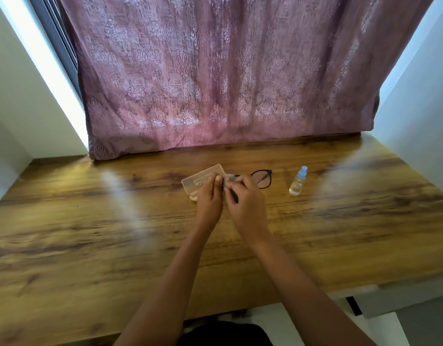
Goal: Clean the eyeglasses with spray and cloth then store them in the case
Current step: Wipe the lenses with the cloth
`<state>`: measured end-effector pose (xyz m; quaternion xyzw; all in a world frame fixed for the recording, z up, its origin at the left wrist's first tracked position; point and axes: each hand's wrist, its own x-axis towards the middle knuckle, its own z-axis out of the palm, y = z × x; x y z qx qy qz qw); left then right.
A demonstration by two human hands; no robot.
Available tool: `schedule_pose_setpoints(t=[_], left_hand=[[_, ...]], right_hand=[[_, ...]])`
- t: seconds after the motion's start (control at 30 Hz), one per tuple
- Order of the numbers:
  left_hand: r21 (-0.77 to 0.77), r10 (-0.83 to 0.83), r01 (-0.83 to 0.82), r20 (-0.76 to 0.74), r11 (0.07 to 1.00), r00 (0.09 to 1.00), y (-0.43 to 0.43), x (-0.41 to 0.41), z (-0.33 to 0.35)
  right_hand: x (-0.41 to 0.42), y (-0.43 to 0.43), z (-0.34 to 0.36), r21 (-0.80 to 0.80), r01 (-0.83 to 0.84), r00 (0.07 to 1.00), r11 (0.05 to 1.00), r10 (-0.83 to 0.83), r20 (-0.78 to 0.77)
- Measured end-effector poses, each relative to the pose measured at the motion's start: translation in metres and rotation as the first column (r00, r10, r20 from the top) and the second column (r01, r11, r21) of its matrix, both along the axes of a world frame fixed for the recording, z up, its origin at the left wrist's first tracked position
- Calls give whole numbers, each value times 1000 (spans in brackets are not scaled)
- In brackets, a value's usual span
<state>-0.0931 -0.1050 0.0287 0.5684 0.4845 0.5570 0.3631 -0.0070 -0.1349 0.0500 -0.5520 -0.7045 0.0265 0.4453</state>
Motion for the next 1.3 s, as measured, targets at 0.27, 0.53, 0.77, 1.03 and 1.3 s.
schedule_pose_setpoints(t=[0.27,0.53,0.77,1.03,1.3], left_hand=[[-23,14,-14,-7,1000,1000,1,-2,-6],[-60,-32,36,66,998,997,2,2,-2],[-154,35,-7,185,988,982,8,-3,-9],[-78,-14,28,168,997,986,4,-1,-6],[-142,64,-39,178,989,982,6,-5,-14]], right_hand=[[24,-9,-10,-11,36,999,999,-36,1],[8,5,0,2,18,1000,1000,-18,-7],[16,-8,-14,-31,-55,998,998,56,31],[11,8,4,6,35,999,999,-35,-28],[5,-9,-16,-43,-57,997,997,59,52]])
